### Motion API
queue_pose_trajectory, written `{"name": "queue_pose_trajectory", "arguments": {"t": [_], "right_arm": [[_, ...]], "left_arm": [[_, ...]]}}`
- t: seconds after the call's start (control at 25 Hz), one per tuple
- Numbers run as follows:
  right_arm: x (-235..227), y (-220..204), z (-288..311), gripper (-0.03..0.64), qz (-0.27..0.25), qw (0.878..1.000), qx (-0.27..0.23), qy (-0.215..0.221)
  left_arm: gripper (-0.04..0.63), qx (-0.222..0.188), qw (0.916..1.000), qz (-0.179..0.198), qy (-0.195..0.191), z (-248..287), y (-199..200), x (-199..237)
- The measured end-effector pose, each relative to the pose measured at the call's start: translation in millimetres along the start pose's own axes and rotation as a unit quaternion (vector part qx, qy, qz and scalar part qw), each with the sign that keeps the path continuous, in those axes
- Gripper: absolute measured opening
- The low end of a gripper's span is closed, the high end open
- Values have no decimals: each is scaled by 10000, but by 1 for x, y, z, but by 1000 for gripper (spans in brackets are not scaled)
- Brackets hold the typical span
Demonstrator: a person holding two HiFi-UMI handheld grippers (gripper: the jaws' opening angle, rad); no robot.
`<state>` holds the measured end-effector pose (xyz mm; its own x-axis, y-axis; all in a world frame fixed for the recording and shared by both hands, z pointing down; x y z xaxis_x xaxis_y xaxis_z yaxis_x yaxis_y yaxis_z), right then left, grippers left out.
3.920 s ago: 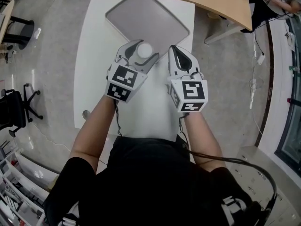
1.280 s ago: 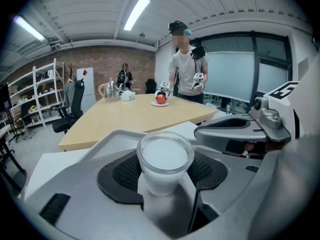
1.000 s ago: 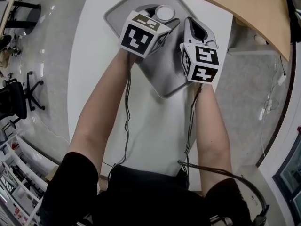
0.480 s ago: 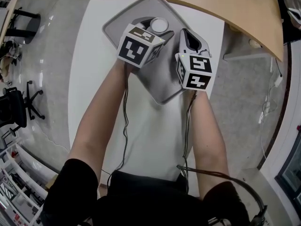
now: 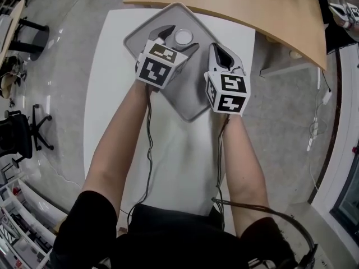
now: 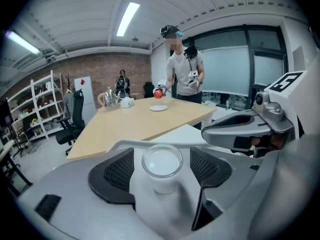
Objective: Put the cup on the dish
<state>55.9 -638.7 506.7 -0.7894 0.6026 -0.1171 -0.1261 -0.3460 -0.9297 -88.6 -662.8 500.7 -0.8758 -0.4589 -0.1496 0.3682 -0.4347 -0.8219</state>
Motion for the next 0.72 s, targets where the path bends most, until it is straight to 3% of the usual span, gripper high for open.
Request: {"name": "queue_pose_trajectory", "arguments": {"t": [0.2, 0.48, 0.56, 0.72], "right_arm": [[10, 27, -25, 14, -77, 9998, -175, -52], [45, 74, -77, 14, -240, 9988, -436, 1], [57, 87, -96, 14, -260, 9984, -506, 26], [81, 108, -134, 14, -227, 9972, -705, 71]], "left_arm": [[342, -384, 9987, 239, 254, -39, 21, -5], [331, -922, 9946, 45, 480, -116, 49, -28], [228, -1235, 9898, 36, 714, -146, 58, -34], [118, -1719, 9798, 50, 1023, -198, 75, -48]]}}
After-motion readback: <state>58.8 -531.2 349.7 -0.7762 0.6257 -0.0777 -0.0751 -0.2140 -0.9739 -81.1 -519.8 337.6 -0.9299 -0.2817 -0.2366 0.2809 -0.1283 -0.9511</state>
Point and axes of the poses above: the fingertips, and each gripper's own axes: z forward along the fingers, x to its left, y out of its top, the point moved 8 cm from there along -z, backward along the fingers, and after that the axes turned 9 degrees about y, right-handed, at the moved point
